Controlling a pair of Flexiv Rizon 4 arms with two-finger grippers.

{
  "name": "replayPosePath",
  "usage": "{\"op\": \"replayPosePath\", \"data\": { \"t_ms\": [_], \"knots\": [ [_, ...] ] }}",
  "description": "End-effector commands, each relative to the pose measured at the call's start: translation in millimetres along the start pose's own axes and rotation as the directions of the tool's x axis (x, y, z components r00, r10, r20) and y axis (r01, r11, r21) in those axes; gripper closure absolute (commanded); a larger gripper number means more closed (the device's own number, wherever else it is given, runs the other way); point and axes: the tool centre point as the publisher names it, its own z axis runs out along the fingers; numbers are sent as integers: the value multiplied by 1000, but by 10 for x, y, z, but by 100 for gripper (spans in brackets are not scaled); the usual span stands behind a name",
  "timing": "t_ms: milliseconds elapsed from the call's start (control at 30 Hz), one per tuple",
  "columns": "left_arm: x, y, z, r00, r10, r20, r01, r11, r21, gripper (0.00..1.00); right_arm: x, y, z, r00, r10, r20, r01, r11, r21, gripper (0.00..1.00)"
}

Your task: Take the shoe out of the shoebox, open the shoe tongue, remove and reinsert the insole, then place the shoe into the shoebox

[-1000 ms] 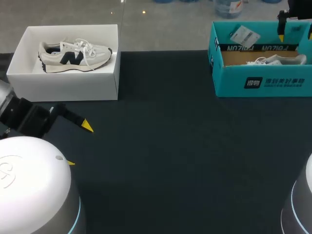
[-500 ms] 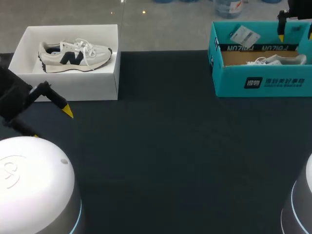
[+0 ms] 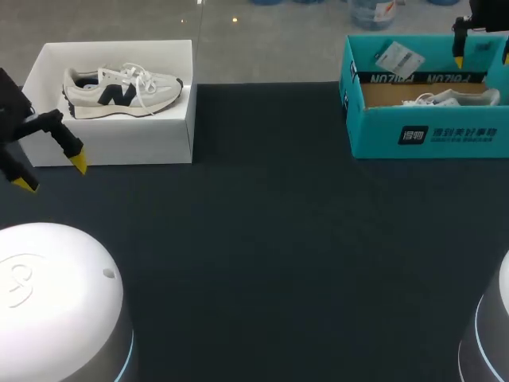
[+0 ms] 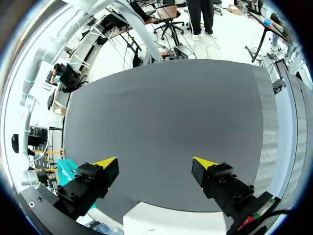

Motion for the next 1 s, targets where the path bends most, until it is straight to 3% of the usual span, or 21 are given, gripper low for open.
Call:
{"op": "replayPosePath", "data": {
  "t_ms": [33,800,1000],
  "knots": [
    [-5,108,-64,993,23,-117,-17,999,45,0,-2,-10,0,1000,0,-1,0,1000,-2,0],
    [-5,108,-64,993,23,-117,-17,999,45,0,-2,-10,0,1000,0,-1,0,1000,-2,0],
    [-67,303,-102,979,82,-187,-91,995,-39,0,-2,-10,0,1000,0,-1,0,1000,-2,0]
  ]
}}
